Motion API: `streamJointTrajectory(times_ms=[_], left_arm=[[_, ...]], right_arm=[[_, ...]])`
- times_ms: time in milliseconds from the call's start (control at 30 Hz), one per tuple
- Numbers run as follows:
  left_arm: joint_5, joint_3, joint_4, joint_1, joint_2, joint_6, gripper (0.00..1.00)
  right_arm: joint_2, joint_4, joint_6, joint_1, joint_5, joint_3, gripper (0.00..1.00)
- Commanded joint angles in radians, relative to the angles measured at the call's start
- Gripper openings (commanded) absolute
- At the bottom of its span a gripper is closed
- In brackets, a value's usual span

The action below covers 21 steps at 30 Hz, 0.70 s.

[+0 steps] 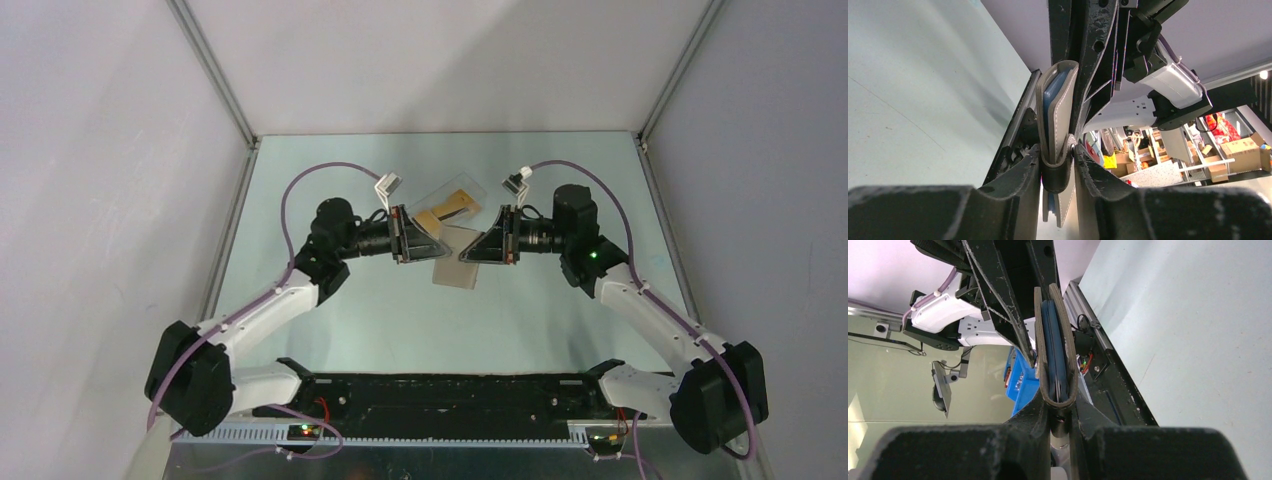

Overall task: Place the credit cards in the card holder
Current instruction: Close the card holder at the center of the board.

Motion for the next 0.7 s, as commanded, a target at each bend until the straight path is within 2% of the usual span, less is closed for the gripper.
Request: streamJointTrajectory(times_ms=[0, 133, 333, 533, 600, 667], left_arm=[[0.079, 0.015, 0.113, -0.053, 0.002, -0.016, 0.32], [0.079, 0.011, 0.113, -0.061, 0.005, -0.005, 0.34], [0.068, 0.0, 0.112, -0.063, 0.003, 0.004, 0.27], [0.076, -0.004, 0.112, -0.062, -0.005, 0.005, 0.14], [0.079, -0.003, 0.112, -0.063, -0.005, 0.003, 0.02], [0.077, -0.007, 0.113, -0.063, -0.007, 0.0, 0.0]], right_arm=[[0.029, 0.029, 0.03, 0.047, 0.084, 0.025, 0.0], [0.039, 0.036, 0.054, 0.057, 0.092, 0.025, 0.0], [0.034, 0.031, 0.06, 0.058, 0.093, 0.024, 0.0], [0.032, 0.015, 0.059, 0.046, 0.094, 0.024, 0.0], [0.034, 0.016, 0.063, 0.045, 0.097, 0.024, 0.0], [0.036, 0.019, 0.07, 0.043, 0.1, 0.024, 0.0]])
